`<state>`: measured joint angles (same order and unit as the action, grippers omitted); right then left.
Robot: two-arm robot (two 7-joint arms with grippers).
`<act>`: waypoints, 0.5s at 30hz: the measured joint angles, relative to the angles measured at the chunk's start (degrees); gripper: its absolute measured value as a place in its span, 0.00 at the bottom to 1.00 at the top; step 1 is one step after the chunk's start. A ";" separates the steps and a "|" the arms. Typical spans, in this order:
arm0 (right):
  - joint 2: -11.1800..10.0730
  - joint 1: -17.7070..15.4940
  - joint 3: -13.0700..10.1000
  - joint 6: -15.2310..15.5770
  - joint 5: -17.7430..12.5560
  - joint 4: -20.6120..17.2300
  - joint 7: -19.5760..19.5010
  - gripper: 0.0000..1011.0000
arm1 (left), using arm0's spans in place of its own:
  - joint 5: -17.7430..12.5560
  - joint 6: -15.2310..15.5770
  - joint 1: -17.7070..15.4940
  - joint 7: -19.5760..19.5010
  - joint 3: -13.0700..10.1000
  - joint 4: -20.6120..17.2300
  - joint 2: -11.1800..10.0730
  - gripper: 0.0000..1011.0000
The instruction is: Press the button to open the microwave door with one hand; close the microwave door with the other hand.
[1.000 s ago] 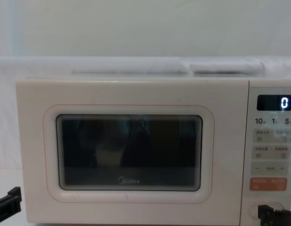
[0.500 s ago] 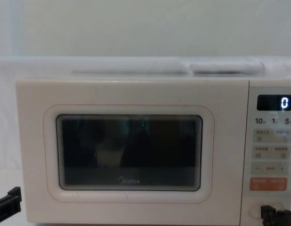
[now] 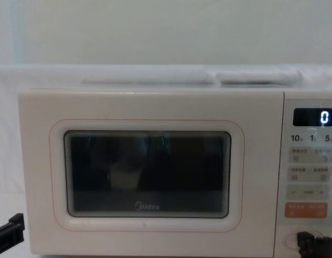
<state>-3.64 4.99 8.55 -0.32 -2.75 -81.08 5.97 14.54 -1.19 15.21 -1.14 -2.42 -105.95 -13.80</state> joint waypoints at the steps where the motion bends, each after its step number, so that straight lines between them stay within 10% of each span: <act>1: 0.04 0.07 -0.02 0.01 0.05 0.06 -0.03 0.00 | 0.00 0.00 0.00 0.00 0.00 0.00 0.00 0.99; 15: 0.20 0.74 -0.28 -0.05 0.21 1.22 -0.03 0.00 | 0.00 0.00 0.00 0.00 0.00 0.00 0.00 0.99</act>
<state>-3.44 5.73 8.28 -0.37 -2.54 -79.86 5.94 14.54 -1.19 15.21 -1.14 -2.41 -105.95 -13.80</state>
